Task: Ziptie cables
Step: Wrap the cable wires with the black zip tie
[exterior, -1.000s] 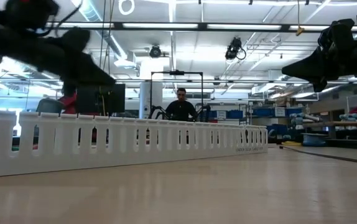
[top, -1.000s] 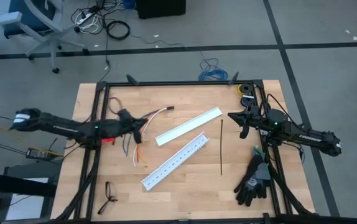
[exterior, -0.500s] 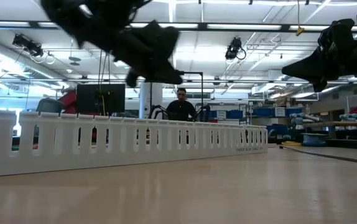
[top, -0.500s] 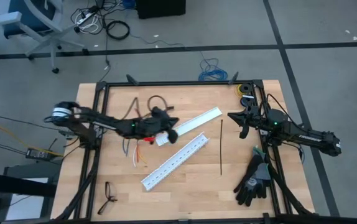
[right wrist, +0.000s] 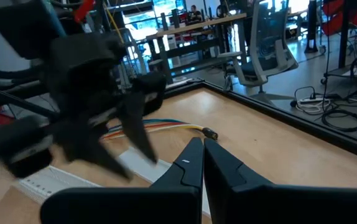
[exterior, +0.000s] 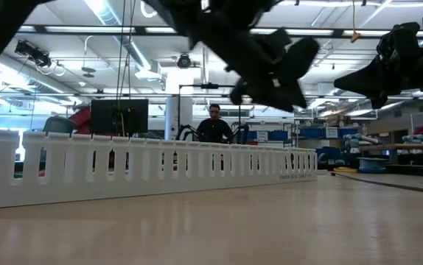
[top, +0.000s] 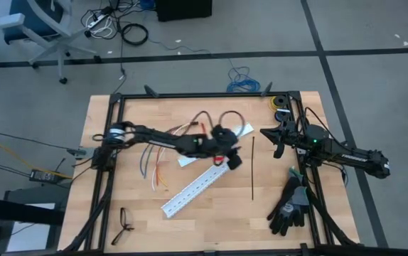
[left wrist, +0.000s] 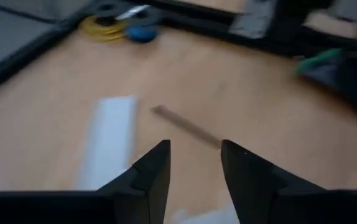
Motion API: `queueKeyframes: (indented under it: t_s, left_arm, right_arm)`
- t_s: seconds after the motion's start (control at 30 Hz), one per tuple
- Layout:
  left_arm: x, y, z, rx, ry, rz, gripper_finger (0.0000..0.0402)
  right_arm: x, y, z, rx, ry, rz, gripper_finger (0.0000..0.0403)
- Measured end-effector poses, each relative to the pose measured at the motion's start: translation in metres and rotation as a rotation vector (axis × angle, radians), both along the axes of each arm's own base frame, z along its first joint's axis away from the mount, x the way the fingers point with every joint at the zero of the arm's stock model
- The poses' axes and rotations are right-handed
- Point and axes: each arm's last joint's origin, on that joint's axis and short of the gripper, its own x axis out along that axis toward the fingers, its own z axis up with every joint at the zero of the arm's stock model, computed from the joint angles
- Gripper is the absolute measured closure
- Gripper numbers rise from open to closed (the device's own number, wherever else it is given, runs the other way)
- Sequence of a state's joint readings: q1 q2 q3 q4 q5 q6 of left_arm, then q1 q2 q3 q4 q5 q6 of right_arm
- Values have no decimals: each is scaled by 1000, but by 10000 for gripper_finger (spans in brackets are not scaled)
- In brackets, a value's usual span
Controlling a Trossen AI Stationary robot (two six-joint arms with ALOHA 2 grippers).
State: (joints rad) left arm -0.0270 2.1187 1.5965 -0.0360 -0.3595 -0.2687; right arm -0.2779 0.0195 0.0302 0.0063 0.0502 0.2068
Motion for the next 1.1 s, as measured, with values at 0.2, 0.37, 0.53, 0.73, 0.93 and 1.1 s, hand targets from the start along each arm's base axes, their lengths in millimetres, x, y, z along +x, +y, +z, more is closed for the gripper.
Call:
queueKeyframes:
  t_s: [0.2,0.37,0.53,0.73,0.93,1.1]
  left_arm:
    - [40,-9,-3,-99,-17,-1,255]
    - [61,-10,-11,-166,5,49,256]
    - [73,-11,-34,-167,77,62,256]
    - [81,-11,-59,-180,152,80,257]
    - [84,-12,-71,-184,180,75,257]
    - [88,-15,-68,-169,141,25,257]
  right_arm:
    - [0,0,0,0,0,0,398]
    - [0,0,0,0,0,0,398]
    - [0,0,0,0,0,0,399]
    - [0,0,0,0,0,0,399]
    - [0,0,0,0,0,-1,399]
    - [0,0,0,-1,-3,0,398]
